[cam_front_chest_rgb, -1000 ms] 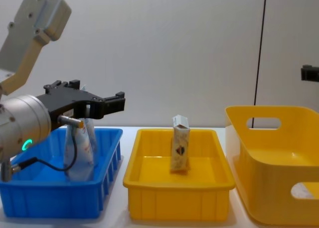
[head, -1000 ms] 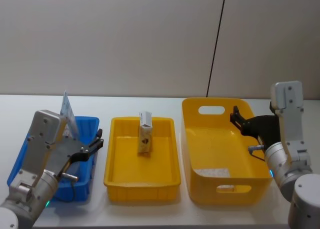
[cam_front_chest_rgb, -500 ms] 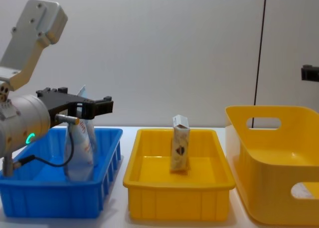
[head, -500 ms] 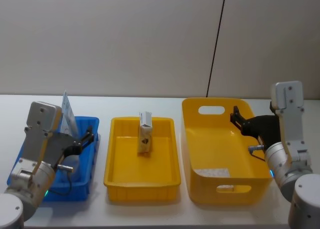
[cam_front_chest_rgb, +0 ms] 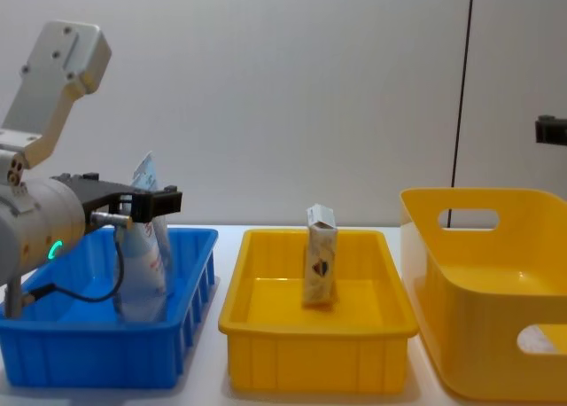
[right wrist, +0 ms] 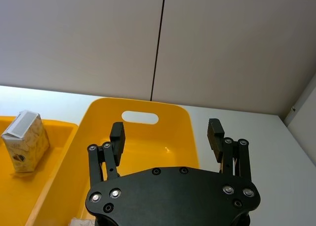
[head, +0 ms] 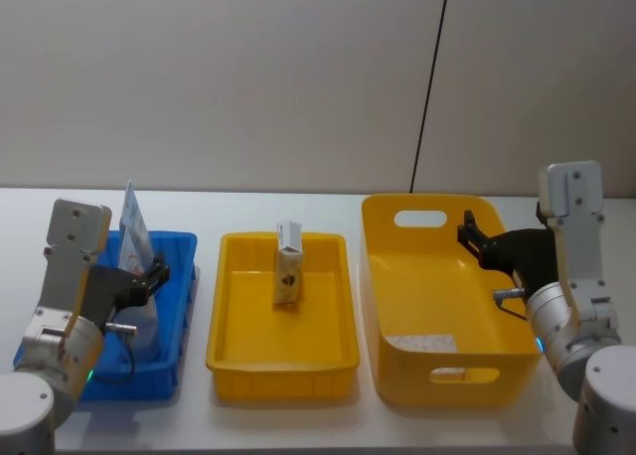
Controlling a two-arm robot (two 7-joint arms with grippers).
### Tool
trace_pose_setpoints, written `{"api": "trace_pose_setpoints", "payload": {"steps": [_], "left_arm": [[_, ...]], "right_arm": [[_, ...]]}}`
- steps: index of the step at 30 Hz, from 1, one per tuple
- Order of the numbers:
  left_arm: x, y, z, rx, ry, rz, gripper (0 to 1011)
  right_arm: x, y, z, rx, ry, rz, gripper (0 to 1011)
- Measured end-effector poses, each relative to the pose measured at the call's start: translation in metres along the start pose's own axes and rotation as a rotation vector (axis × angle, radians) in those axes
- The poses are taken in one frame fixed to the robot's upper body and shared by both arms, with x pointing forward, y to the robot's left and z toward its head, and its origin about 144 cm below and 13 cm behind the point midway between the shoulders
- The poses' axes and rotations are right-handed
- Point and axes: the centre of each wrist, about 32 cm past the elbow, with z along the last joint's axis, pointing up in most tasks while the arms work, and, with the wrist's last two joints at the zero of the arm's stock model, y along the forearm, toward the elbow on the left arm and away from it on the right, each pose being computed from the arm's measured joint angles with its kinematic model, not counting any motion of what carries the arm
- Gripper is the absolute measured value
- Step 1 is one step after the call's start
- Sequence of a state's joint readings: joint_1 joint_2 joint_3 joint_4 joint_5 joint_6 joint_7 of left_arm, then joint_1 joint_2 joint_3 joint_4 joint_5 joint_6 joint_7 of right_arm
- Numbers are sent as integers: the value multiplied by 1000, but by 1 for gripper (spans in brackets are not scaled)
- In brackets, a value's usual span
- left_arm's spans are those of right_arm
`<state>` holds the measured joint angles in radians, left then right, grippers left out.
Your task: Bimanual collaborative sorting of washing and personal care products
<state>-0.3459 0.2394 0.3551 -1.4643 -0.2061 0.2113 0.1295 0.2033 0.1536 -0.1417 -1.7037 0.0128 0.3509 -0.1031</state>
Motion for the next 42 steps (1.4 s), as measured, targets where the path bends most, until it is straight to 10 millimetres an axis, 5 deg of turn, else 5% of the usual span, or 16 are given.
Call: {"api": "trace_pose_setpoints", "payload": {"steps": [21, 42], "left_arm": [[-5, -15, -12, 88, 72, 55, 988], [-15, -31, -26, 134, 123, 61, 431]], "right_arm": [[0, 0, 0, 0, 0, 0, 1002], [0, 0, 0, 0, 0, 0, 1003]]}}
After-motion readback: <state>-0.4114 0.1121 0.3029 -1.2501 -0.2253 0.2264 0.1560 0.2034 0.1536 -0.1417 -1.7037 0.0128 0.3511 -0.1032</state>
